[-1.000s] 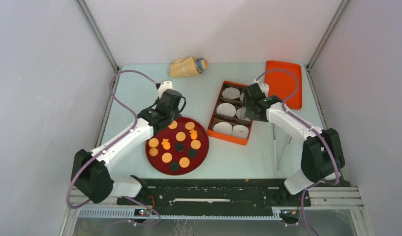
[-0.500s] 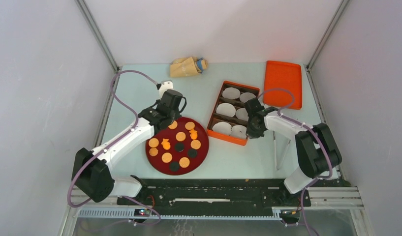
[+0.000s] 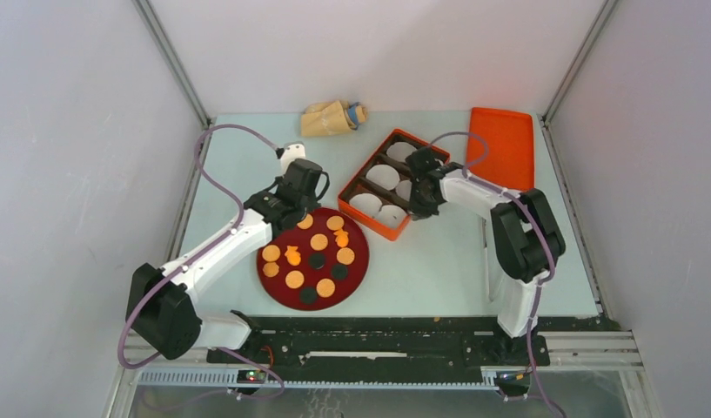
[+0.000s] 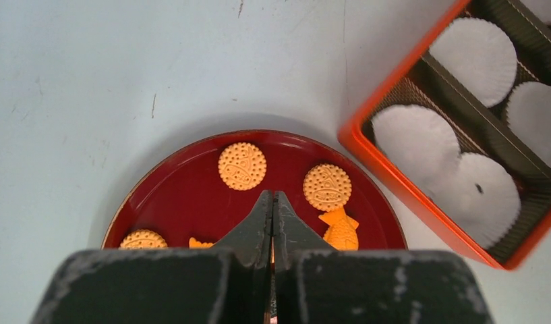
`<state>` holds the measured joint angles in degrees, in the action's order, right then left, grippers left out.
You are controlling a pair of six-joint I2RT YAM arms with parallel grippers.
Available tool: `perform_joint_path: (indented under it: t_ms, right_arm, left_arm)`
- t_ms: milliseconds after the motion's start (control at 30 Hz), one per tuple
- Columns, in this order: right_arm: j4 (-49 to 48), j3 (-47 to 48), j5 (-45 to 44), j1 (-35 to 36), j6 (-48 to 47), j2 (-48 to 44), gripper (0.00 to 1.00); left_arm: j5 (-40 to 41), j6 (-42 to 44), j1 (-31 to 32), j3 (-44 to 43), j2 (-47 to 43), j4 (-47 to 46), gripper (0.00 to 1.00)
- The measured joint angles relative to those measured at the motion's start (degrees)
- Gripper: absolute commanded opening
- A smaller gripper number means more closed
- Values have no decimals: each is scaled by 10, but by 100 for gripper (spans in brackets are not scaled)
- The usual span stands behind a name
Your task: Pack the cookies
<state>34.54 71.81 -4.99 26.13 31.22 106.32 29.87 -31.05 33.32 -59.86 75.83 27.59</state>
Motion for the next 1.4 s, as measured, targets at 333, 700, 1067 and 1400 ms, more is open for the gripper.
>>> perform_joint_path:
  t_ms: [333, 700, 1067, 1400]
  right_arm:
    - [21, 169, 34, 49, -20, 86, 0]
    - [60, 262, 2, -2, -52, 97, 0]
    - [76, 379, 5, -71, -63, 192, 0]
    - [52, 303, 12, -65, -65, 165, 0]
  left_arm:
    - [17, 1, 0, 1, -5, -10, 0]
    - [-59, 5, 1, -177, 267, -92, 0]
    - [-107, -16, 1, -245, 372, -67, 0]
    - [-139, -37, 33, -155, 201, -35, 0]
